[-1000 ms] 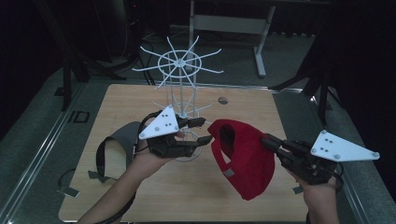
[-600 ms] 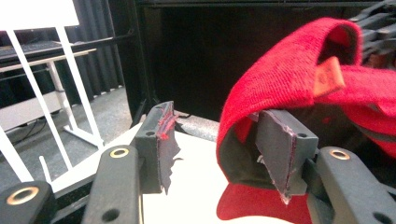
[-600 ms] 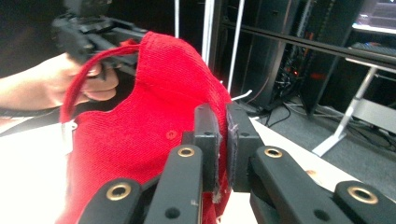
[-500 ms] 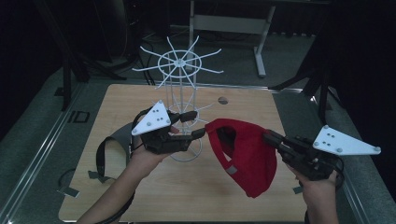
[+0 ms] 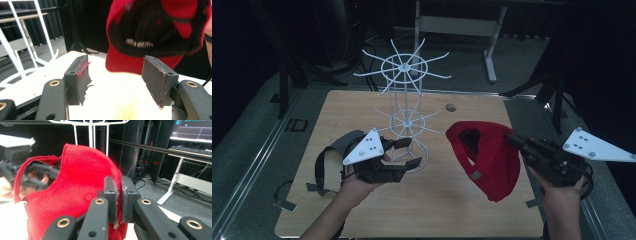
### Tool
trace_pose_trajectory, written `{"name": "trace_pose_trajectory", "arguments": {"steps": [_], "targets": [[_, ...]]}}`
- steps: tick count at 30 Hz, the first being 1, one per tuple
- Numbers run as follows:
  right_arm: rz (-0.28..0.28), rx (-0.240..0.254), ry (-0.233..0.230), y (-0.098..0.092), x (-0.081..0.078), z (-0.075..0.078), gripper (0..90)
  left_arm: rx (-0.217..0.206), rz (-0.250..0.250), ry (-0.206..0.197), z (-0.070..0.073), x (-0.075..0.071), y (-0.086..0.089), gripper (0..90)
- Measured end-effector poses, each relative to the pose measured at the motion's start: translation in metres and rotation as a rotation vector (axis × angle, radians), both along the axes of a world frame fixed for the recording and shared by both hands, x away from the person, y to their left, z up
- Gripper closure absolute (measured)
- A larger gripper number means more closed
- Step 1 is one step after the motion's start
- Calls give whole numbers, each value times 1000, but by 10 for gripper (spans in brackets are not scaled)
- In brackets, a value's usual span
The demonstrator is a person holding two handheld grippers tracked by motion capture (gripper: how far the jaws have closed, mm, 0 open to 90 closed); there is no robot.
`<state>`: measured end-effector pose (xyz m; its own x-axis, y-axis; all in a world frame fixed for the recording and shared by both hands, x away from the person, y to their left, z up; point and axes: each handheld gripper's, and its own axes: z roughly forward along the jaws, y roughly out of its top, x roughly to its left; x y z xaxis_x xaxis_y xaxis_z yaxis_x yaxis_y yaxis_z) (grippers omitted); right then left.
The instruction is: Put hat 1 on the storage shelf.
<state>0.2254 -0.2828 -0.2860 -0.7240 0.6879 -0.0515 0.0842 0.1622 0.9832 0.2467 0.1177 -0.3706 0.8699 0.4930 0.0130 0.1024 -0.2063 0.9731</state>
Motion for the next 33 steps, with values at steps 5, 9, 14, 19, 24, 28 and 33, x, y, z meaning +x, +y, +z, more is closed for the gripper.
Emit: {"name": "trace_pose_trajectory", "arguments": {"steps": [5, 9, 14, 19, 24, 28, 33], "targets": [[-17, 10, -5, -4, 2, 5, 848, 18, 13, 8, -20, -7, 9, 381], [-35, 12, -11, -6, 5, 10, 849, 11, 11, 17, -36, -12, 19, 381], [-57, 8, -20, -7, 9, 17, 849, 26, 22, 41, -60, -18, 25, 365], [-71, 6, -6, -8, 17, 18, 849, 31, 20, 88, -92, -24, 26, 270], [-87, 14, -7, -10, 23, 21, 849, 16, 55, 109, -121, -27, 30, 164], [-98, 28, -18, -11, 28, 29, 849, 29, 83, 118, -139, -28, 35, 143], [-126, 28, -39, -8, 36, 45, 849, 23, 132, 131, -155, -28, 42, 136]]}}
